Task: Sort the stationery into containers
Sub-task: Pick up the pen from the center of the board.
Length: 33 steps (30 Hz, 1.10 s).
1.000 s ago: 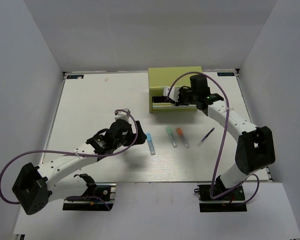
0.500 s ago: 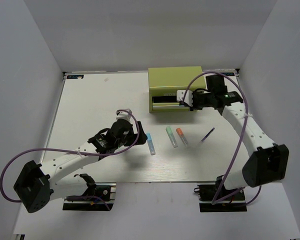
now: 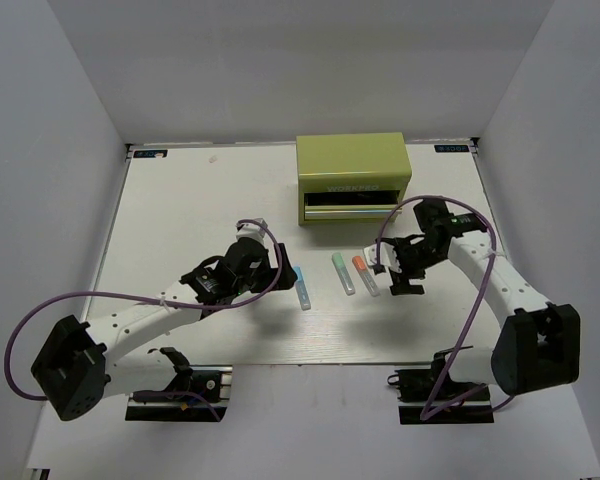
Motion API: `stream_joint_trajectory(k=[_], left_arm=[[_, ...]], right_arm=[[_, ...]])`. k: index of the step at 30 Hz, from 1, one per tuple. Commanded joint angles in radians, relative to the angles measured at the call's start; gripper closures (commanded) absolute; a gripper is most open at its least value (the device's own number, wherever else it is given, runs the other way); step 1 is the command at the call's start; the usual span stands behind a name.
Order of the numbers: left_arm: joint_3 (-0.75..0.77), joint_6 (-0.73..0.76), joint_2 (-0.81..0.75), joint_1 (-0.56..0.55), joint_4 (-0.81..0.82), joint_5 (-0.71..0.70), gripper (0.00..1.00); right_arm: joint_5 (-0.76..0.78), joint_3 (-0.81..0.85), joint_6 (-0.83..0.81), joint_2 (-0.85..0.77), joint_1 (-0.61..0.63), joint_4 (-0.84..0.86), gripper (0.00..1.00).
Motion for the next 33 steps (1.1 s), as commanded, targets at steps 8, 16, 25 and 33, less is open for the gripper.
stream_joint_trajectory(k=[8, 16, 25, 33], left_arm=[[0.011, -0.011, -0.065, 0.006, 0.005, 0.004, 0.00], [0.002, -0.011, -0.074, 0.006, -0.004, -0.006, 0.00], [0.002, -0.011, -0.063, 0.006, -0.004, -0.006, 0.00], [0.002, -0.011, -0.063, 0.006, -0.004, -0.015, 0.00]], right_arm=[[0.137, -0.107, -0.274, 0.041, -0.078, 0.068, 0.38], [0.168, -0.108, -0.316, 0.104, -0.147, 0.187, 0.43], [0.231, -0.043, -0.388, 0.231, -0.192, 0.239, 0.43], [0.263, -0.006, -0.441, 0.316, -0.207, 0.227, 0.48]])
